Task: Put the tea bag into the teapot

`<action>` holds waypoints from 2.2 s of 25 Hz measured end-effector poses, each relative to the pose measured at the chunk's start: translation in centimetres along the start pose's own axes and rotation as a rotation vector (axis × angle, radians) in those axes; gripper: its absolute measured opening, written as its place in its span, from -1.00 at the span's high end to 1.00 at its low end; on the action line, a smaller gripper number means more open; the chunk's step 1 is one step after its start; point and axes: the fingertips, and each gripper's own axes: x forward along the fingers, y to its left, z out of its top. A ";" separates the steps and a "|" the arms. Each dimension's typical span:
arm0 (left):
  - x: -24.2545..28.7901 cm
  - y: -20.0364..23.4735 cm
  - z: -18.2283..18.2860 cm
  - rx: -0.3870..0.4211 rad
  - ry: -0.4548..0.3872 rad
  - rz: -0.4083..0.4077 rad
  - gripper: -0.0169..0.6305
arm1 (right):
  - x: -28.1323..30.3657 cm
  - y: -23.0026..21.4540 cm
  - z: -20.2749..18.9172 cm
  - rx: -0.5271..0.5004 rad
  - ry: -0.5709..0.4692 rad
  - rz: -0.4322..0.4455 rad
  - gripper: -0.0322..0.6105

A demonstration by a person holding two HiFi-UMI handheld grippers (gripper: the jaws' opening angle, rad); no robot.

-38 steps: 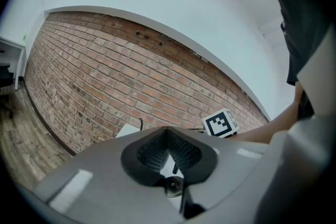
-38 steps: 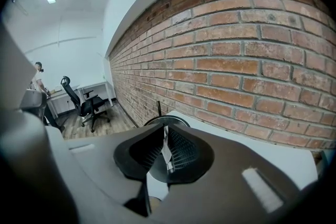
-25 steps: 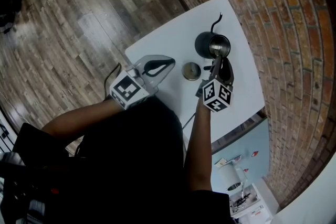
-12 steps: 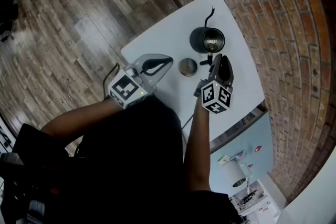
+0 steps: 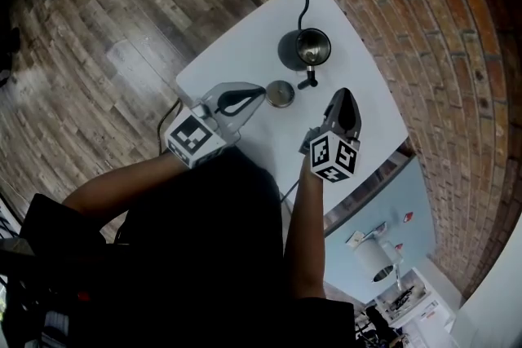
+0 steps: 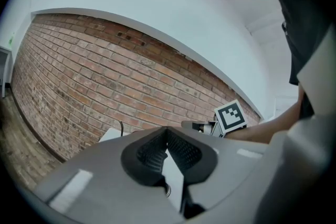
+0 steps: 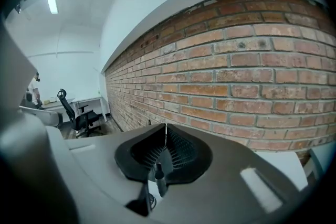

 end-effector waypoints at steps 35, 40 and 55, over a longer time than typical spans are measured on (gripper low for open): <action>10.9 -12.7 -0.8 0.117 0.032 -0.222 0.95 | -16.9 -14.2 -2.5 0.056 -0.092 -0.293 0.89; 12.0 -14.1 -1.2 0.119 0.035 -0.220 0.95 | -18.2 -15.6 -2.8 0.060 -0.107 -0.305 0.89; 16.1 -17.9 -2.1 0.125 0.032 -0.220 0.95 | -20.6 -19.0 -3.8 0.052 -0.103 -0.316 0.90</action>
